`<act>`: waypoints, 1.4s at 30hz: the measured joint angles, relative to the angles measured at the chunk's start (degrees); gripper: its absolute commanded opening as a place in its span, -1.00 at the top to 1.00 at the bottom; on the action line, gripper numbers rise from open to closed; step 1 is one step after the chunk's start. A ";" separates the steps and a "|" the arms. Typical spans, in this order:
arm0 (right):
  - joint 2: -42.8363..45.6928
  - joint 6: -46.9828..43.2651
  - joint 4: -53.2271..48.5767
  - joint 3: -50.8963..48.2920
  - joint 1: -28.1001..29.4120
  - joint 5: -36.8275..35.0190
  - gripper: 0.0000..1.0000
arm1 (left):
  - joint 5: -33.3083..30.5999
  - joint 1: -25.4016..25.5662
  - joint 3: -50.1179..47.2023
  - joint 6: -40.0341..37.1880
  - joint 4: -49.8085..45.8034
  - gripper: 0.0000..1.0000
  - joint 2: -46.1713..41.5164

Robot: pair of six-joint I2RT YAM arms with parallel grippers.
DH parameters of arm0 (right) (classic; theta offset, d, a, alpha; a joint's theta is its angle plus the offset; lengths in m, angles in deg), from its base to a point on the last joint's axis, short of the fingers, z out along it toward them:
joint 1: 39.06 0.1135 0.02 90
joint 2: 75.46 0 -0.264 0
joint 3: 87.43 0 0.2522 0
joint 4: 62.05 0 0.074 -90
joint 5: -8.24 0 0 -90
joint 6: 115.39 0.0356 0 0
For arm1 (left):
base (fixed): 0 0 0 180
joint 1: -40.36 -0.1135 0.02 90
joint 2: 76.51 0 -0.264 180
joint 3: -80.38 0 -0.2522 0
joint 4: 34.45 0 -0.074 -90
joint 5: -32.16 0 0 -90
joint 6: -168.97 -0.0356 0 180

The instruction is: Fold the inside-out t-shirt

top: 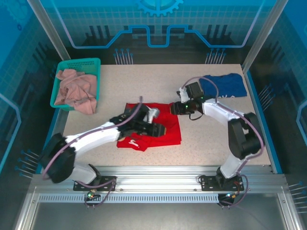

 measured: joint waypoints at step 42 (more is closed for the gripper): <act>1.79 -2.10 -2.93 -4.28 -7.06 -3.23 -0.01 | -0.37 12.11 11.82 -5.66 6.03 0.29 19.50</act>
